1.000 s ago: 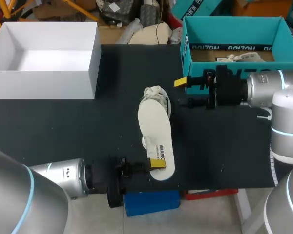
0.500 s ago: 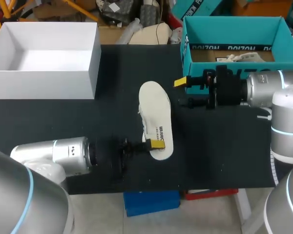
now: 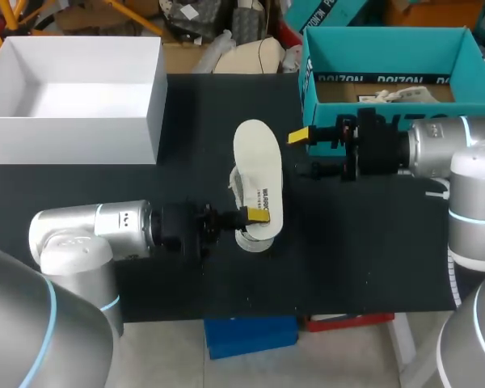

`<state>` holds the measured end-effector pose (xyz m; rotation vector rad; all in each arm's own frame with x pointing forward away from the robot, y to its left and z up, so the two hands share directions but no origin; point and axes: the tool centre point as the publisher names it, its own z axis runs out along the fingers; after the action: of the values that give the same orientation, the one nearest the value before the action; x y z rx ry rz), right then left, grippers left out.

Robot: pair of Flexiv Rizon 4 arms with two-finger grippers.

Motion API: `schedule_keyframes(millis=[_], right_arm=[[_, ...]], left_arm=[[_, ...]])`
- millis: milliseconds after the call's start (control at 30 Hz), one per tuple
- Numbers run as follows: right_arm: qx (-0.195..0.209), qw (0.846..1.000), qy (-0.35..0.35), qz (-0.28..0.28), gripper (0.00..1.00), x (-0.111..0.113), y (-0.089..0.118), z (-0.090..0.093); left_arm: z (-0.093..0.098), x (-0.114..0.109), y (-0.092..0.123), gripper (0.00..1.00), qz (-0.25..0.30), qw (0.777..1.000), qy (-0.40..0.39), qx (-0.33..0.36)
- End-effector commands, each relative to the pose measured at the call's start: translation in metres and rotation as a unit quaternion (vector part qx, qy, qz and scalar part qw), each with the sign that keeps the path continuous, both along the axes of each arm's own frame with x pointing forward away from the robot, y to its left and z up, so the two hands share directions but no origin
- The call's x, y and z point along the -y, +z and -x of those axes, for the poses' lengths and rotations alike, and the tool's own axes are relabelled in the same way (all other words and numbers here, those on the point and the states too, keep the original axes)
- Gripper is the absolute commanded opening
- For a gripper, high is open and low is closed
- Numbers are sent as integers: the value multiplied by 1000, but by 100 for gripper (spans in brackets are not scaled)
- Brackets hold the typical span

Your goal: Take the shoe out of the shoebox, open the shoe tongue, remove and reinsert the insole, then place the shoe into the shoebox

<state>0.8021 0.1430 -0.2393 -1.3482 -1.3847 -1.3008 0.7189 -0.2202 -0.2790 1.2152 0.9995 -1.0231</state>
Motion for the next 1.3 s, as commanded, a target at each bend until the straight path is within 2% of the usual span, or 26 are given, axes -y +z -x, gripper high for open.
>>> schedule_keyframes(millis=[33,200,267,467,733,767,800,867,900,933,1000,1033,1300], right_arm=[[0,1000,-2,0,100,-1,0,1],[0,1000,-2,0,100,-1,0,1],[2,1000,25,-5,100,-4,-1,3],[1,996,85,1,100,-17,-3,6],[-15,995,100,10,100,-36,-10,15],[-16,995,101,10,98,-37,-11,16],[-19,995,102,8,89,-39,-12,17],[-23,995,101,7,62,-42,-17,20],[-26,995,101,6,58,-43,-20,21],[-28,995,100,6,58,-44,-22,22],[-31,995,97,3,49,-45,-26,24],[-32,995,95,4,47,-46,-27,24],[-32,995,90,1,46,-50,-32,23]], left_arm=[[-3,3,1,0,-6,1000,-9,0],[-3,3,1,0,-6,1000,-9,0],[-3,3,1,0,-6,1000,-9,0],[-3,3,1,0,-6,1000,-9,0],[-3,3,1,0,-6,1000,-9,0],[-3,3,1,0,-6,1000,-9,0],[-3,3,1,0,-6,1000,-9,0],[-3,3,1,0,-6,1000,-9,0],[-3,3,1,0,-6,1000,-9,0],[-3,3,1,0,-6,1000,-9,0],[-3,3,1,0,-6,1000,-9,0],[-3,3,1,0,-6,1000,-9,0],[-3,3,1,0,-6,1000,-9,0]])
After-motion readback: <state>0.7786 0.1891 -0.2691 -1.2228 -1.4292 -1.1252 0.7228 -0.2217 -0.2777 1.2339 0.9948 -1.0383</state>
